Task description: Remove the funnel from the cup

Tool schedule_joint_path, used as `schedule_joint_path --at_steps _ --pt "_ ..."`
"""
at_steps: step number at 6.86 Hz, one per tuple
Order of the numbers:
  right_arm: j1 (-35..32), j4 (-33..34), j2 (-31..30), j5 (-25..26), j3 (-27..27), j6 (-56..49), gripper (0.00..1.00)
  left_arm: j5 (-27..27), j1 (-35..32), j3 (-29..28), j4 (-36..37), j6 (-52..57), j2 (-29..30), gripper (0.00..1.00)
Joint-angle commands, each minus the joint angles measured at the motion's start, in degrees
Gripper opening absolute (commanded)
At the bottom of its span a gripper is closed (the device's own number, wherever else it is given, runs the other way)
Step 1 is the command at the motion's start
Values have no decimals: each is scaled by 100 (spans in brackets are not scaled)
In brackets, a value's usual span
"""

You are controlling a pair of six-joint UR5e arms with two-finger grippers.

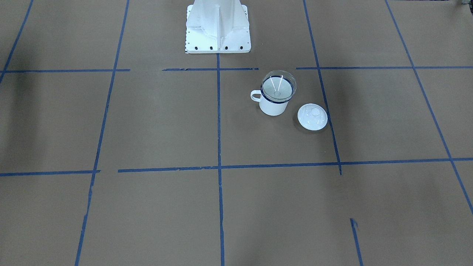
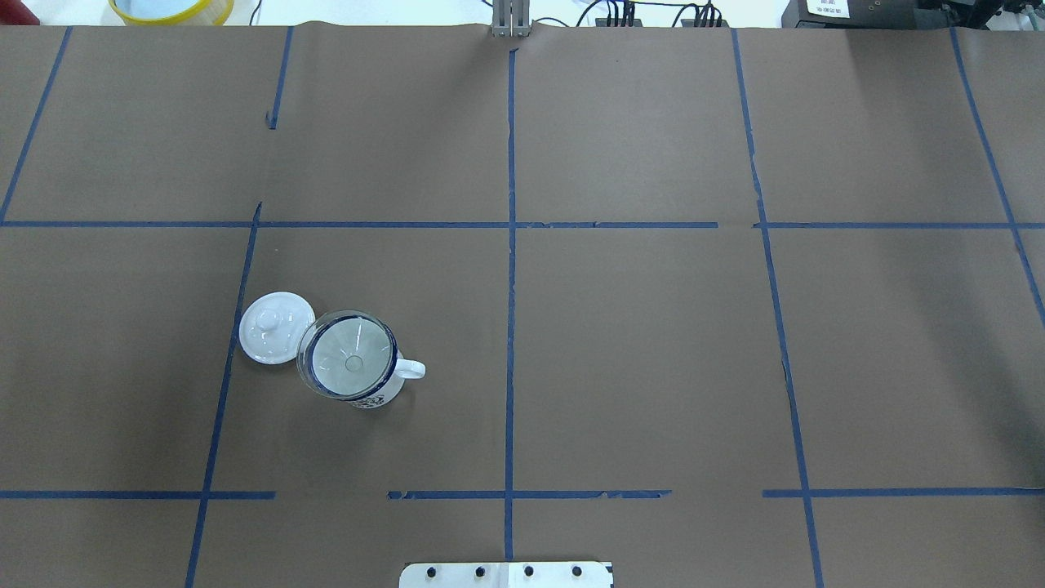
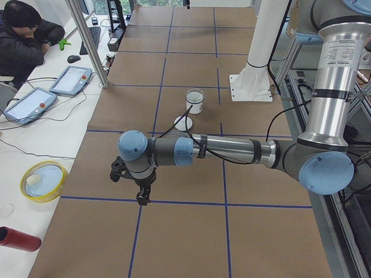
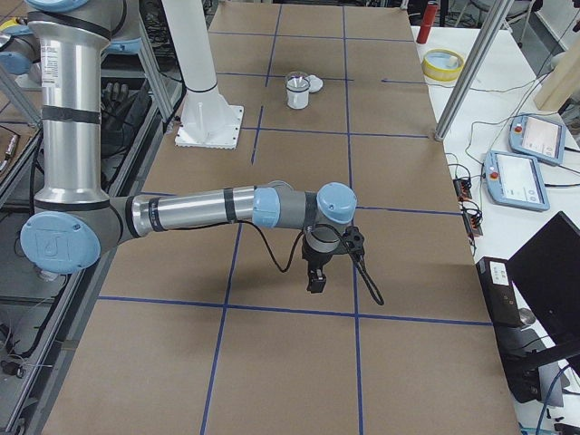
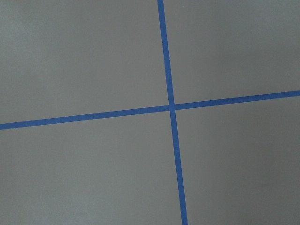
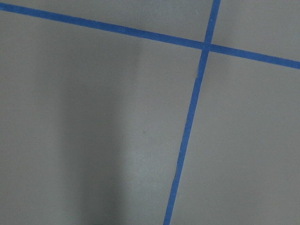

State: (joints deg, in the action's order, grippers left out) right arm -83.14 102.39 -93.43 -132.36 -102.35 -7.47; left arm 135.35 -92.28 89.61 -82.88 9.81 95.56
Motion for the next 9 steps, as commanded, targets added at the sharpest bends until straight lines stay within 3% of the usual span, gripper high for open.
schedule_joint_path --at_steps 1,2,4,5,6,9 --pt "0 0 0 0 -4 0 100 -35 0 4 -9 -6 15 100" --pt "0 0 0 0 -4 0 100 -44 0 178 0 -49 33 100" --pt "0 0 0 0 -4 0 100 -53 18 721 1013 -294 434 100" --pt "0 0 0 0 -4 0 100 -61 26 1351 1585 -983 698 100" --pt "0 0 0 0 -4 0 100 -62 148 2062 1678 -1808 709 100" --pt "0 0 9 0 -4 0 100 -61 1542 3691 1697 -3753 709 100"
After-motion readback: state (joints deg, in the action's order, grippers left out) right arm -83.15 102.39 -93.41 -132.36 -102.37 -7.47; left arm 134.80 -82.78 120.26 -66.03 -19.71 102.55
